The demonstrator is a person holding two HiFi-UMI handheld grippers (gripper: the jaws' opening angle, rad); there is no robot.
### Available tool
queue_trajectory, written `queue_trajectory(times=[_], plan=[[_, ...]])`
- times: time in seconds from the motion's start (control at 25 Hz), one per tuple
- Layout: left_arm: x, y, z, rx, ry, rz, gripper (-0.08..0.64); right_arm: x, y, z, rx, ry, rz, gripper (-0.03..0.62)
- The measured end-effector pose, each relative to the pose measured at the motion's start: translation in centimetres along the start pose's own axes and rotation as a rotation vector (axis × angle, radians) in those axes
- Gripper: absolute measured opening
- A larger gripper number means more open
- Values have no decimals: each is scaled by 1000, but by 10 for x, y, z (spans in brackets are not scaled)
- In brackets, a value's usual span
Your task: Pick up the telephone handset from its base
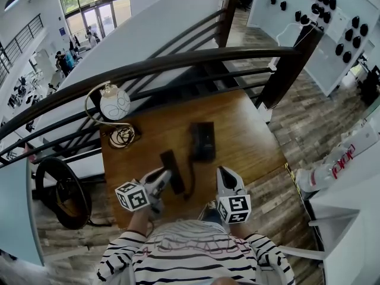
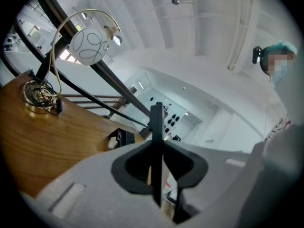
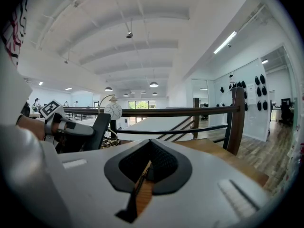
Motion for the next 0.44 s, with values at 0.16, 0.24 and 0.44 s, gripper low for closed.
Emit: queue_trajectory(times=[0.16, 0.24, 0.44], plan=[[-5, 0, 0, 2, -1, -8, 72, 0, 0, 5, -3, 3, -6, 0], [-8, -1, -1, 5, -2, -11, 72, -1, 0, 8, -4, 6, -8, 0], [-15, -2, -2, 12, -7, -15, 72, -3, 0, 13, -3, 5, -17, 0]])
Point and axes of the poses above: the fingertips, and each gripper's own axes: x backward along the fingers, z to its right, y out of its underside, the point moved 9 cm from there along x, backward along the fingers, and after that the axes turned 1 degree about x, right-handed, at the moved point
